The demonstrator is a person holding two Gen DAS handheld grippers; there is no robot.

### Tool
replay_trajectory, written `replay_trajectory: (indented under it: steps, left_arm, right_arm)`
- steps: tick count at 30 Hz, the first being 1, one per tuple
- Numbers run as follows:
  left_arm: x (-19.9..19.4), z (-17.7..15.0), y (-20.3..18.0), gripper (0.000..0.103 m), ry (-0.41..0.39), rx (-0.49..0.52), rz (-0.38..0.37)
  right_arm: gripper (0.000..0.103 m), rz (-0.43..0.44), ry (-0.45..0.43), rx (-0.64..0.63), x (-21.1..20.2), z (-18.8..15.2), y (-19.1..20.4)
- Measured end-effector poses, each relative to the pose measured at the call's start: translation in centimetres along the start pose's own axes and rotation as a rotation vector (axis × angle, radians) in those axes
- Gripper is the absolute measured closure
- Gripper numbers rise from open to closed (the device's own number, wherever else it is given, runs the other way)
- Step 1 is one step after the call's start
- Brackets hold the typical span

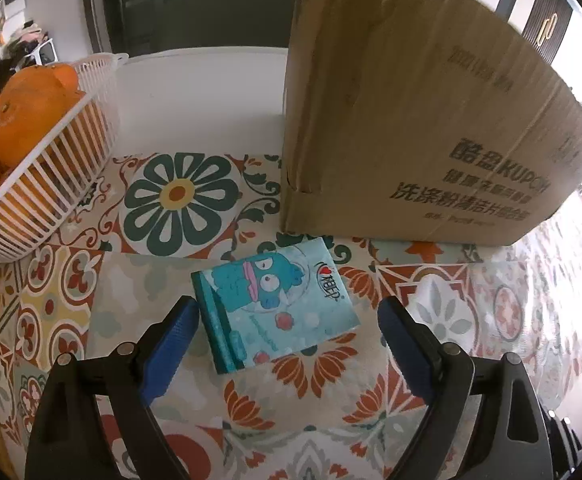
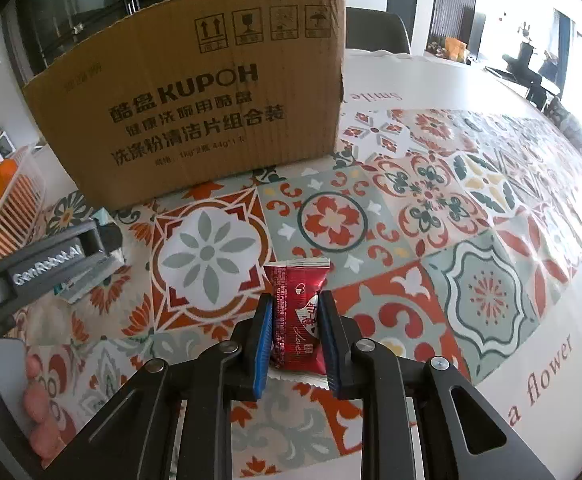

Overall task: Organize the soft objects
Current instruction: 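Close the left tool on the tissue pack while the right tool closes on the red packet, then lift the tissue pack and red packet and carry both over the box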

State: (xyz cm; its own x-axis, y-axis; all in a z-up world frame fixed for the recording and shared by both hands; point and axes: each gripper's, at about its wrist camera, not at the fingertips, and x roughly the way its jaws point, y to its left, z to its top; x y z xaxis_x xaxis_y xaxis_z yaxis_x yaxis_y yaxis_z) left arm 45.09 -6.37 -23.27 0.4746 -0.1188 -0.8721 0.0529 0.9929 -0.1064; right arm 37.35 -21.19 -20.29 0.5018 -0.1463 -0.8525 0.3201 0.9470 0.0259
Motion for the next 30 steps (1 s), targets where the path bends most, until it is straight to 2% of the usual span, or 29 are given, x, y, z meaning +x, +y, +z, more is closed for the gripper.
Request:
replay_trajectory:
  steps: [3, 5, 6, 10, 15, 22, 30]
  left_arm:
    - [0.8, 0.4, -0.1, 0.011, 0.002, -0.007, 0.021]
    - [1.3, 0.4, 0.0, 0.017, 0.008, -0.010, 0.043]
    - [1.5, 0.4, 0.3, 0.021, 0.018, -0.018, 0.039]
    - [1.4, 0.0, 0.9, 0.023, 0.018, -0.034, 0.013]
    - [0.6, -0.9, 1.5, 0.024, 0.032, 0.003, -0.027]
    - [-3.4, -2.5, 1.5, 0.024, -0.011, 0.114, -0.041]
    - [-8.3, -2.9, 0.8, 0.024, -0.081, 0.150, -0.046]
  right_arm:
    - [0.079, 0.008, 0.001, 0.003, 0.4, 0.3, 0.0]
    - [0.079, 0.011, 0.001, 0.007, 0.9, 0.7, 0.0]
    - [0.079, 0.013, -0.001, 0.008, 1.1, 1.0, -0.1]
    - [0.079, 0.025, -0.018, -0.003, 0.9, 1.1, 0.3]
    - [0.079, 0.050, -0.036, -0.033, 0.1, 1.2, 0.7]
    - [0.079, 0.111, -0.062, -0.075, -2.4, 1.0, 0.6]
    - [0.079, 0.219, -0.099, -0.111, -6.1, 1.8, -0.1]
